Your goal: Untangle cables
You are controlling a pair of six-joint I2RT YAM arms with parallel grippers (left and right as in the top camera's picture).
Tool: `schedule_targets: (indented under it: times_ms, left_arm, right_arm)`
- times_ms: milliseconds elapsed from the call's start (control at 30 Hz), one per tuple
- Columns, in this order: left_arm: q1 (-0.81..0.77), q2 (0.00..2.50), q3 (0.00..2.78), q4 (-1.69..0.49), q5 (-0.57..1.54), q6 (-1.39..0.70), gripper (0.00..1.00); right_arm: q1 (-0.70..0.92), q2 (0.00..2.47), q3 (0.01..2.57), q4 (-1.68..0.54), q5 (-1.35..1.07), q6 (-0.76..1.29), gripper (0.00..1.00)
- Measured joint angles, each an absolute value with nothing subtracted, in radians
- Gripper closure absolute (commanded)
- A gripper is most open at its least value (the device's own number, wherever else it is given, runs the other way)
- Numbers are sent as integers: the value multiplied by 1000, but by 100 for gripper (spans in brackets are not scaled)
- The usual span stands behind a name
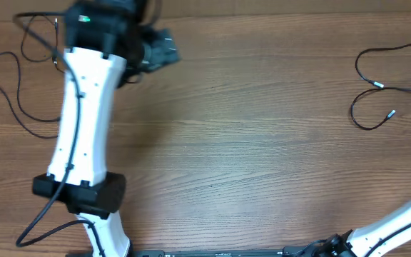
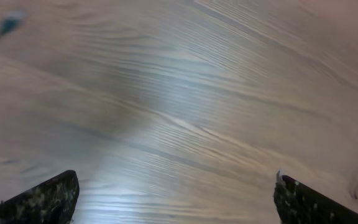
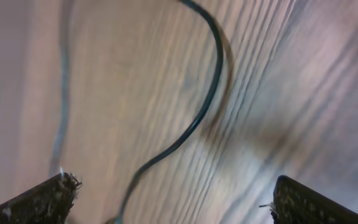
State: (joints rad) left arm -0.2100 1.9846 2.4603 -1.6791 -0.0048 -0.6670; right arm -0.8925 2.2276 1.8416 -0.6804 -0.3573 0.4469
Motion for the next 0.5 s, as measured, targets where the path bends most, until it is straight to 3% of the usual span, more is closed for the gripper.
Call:
schedule_targets:
  times_ms: [333,500]
  left_arm:
    - [20,1985,2403,-1685,-130,-677,0]
    - [134,1985,2295,-1681,-194,-712,0]
  right_arm:
    - [-892,2076,1848,-935,-720,441,0]
    - [-704,2077,1846,-1095,-788,331,0]
